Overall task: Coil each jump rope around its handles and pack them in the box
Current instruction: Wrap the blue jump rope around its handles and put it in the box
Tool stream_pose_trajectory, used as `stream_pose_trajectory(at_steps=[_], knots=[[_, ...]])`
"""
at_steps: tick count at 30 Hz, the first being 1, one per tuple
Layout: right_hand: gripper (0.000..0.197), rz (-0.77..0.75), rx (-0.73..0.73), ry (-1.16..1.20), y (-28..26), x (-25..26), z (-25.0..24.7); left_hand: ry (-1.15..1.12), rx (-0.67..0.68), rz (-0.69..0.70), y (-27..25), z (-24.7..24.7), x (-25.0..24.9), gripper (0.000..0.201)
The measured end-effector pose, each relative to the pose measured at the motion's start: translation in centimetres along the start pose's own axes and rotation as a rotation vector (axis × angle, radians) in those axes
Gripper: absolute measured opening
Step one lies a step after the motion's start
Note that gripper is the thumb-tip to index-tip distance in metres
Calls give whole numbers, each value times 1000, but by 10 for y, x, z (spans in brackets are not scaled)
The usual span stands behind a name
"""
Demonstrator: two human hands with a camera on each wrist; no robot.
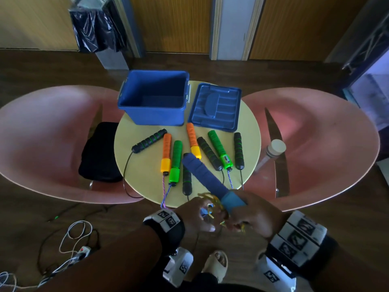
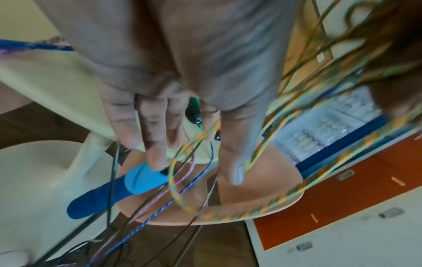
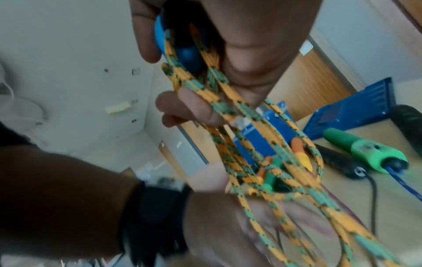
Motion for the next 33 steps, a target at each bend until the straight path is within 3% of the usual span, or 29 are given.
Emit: stream_pose_trajectory(at_steps=[3, 7, 10, 13, 17, 19, 22, 25, 28, 31, 33], knots=[[37, -46, 63, 174, -9, 28, -2, 47, 20, 23, -1, 6, 1, 67], [41, -108, 65, 304, -20, 58, -6, 89, -20, 30, 0, 3, 0, 69], [39, -176, 75, 351, -29, 79, -10, 0, -72, 54, -3, 0, -6, 57], [40, -197, -41, 353, -27, 87, -25, -39, -68, 28, -7, -1, -4, 57], [39, -165, -226, 19, -29, 81, -48, -145, -185, 82, -18, -25, -9, 34], [32, -77, -215, -253, -41, 67, -58, -136, -190, 127, -32, -44, -20, 36], [24, -14, -131, -738, -62, 44, -71, 151, -149, 306, -52, -71, -33, 51], [47, -65, -122, -1185, -71, 41, -78, 424, -180, 471, -65, -94, -52, 45], [26, -127, -216, -1154, -69, 58, -74, 586, -258, 726, -72, -112, -86, 36], [16, -154, -328, -844, -52, 73, -71, 669, -413, 955, -80, -125, -126, 28], [12, -51, -352, -620, -40, 74, -68, 675, -546, 1051, -86, -132, -157, 23]])
Point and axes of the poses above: each hand's wrist, its own y-axis towards the middle knuckle, its own z-axis out of the palm, x = y × z, the point moved 6 cm from there along y, towards the middle knuckle, and after that the axes turned 15 degrees about -x, right-handed, at the moved point
